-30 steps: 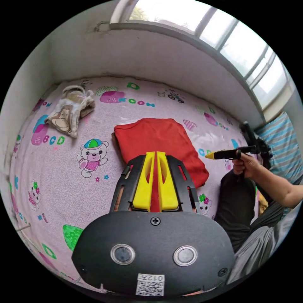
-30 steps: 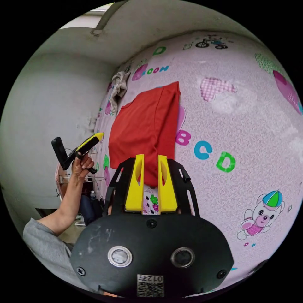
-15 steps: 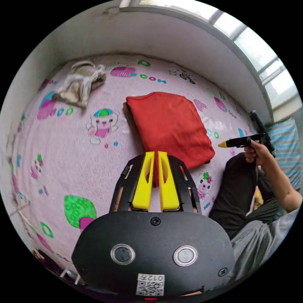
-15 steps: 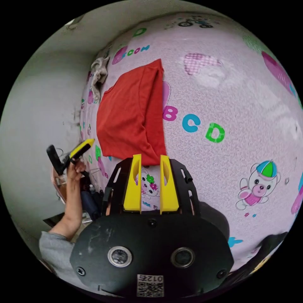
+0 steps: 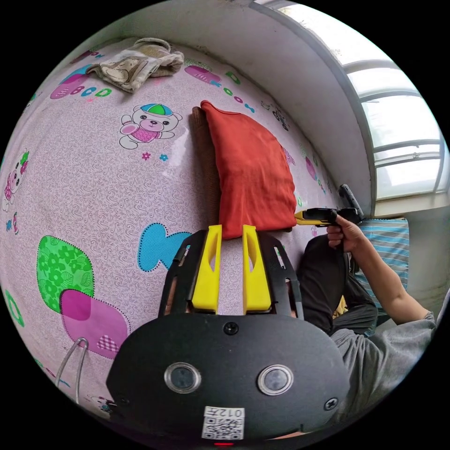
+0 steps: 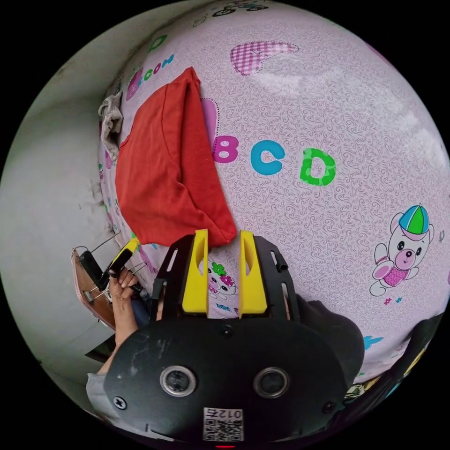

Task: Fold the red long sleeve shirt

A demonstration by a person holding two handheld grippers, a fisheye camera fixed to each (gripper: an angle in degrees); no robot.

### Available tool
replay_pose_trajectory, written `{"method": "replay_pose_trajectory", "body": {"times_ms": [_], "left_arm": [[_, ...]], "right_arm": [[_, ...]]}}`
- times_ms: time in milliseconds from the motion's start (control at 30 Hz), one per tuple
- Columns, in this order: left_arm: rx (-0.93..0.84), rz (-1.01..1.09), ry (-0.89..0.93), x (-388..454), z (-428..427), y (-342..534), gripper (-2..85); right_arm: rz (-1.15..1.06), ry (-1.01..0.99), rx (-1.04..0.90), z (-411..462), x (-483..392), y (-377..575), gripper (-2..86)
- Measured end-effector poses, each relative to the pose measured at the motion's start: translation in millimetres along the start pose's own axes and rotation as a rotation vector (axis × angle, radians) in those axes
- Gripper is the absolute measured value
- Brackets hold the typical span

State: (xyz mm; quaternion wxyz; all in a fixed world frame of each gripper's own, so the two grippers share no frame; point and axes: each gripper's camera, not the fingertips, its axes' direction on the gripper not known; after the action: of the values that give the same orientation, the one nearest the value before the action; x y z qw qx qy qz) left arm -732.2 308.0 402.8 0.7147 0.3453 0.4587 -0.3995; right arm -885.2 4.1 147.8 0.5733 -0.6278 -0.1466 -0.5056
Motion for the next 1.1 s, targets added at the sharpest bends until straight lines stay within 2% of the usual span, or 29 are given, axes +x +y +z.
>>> {"method": "replay_pose_trajectory", "body": {"times_ms": [233, 467, 667, 800, 933, 1100], "left_arm": [[-0.021, 0.042, -0.041, -0.4, 3.2, -12.9, 0.3], [-0.044, 0.109, -0.076, 11.4, -1.6, -20.4, -0.1], [-0.087, 0.161, -0.127, 21.0, 2.3, -28.5, -0.2], [-0.133, 0.180, -0.191, 31.1, 23.5, -30.2, -0.2], [-0.165, 0.200, -0.276, 40.8, 48.2, -29.2, -0.2], [-0.134, 0.165, -0.250, 41.0, 53.1, -22.2, -0.1]], "right_arm": [[-0.067, -0.043, 0.016, -17.1, 4.7, 10.9, 1.1], [-0.115, -0.140, 0.033, -42.8, 15.3, 35.4, -0.3], [-0.128, -0.120, 0.027, -51.1, 27.8, 50.2, -0.6], [-0.110, -0.062, -0.022, -31.1, 34.7, 49.3, -0.6], [-0.140, 0.089, -0.064, -8.6, 28.3, 48.2, -0.3], [-0.162, 0.182, -0.052, 8.2, 29.8, 61.4, 0.1]]}}
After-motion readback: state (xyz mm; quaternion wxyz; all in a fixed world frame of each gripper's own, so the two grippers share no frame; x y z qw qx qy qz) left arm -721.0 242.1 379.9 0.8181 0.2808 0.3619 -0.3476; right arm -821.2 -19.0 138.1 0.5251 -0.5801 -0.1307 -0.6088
